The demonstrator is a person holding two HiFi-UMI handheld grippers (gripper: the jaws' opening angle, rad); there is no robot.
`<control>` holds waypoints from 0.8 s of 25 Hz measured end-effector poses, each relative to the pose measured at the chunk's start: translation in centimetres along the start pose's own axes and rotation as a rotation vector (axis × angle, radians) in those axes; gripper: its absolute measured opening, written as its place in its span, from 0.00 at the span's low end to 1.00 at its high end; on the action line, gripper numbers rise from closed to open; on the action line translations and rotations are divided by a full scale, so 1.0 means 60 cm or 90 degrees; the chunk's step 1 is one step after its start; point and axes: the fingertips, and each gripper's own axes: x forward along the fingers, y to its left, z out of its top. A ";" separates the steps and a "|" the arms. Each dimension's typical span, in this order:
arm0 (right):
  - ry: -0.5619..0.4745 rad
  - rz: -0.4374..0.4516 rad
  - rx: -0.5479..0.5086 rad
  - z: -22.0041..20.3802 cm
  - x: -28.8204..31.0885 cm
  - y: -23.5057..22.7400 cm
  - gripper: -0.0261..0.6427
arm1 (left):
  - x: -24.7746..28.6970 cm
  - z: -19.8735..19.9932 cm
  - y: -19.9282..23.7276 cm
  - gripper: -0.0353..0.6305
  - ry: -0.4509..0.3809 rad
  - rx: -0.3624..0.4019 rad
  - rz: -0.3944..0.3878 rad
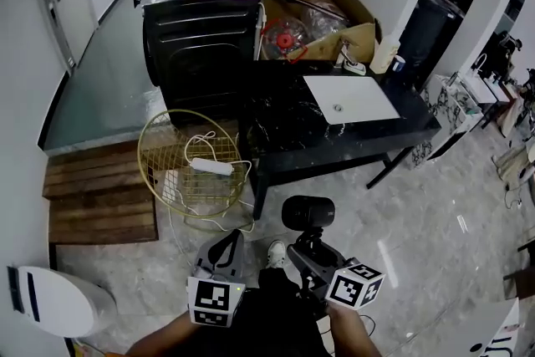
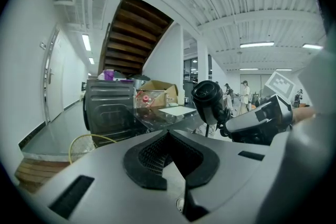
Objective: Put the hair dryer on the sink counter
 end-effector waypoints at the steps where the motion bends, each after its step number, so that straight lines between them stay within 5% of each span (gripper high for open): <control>1: 0.002 0.005 0.000 0.007 0.011 -0.005 0.44 | 0.006 0.001 0.009 0.06 0.000 -0.002 0.008; 20: 0.098 0.050 -0.047 0.250 0.279 -0.200 0.44 | 0.326 0.065 0.156 0.06 0.043 -0.048 0.118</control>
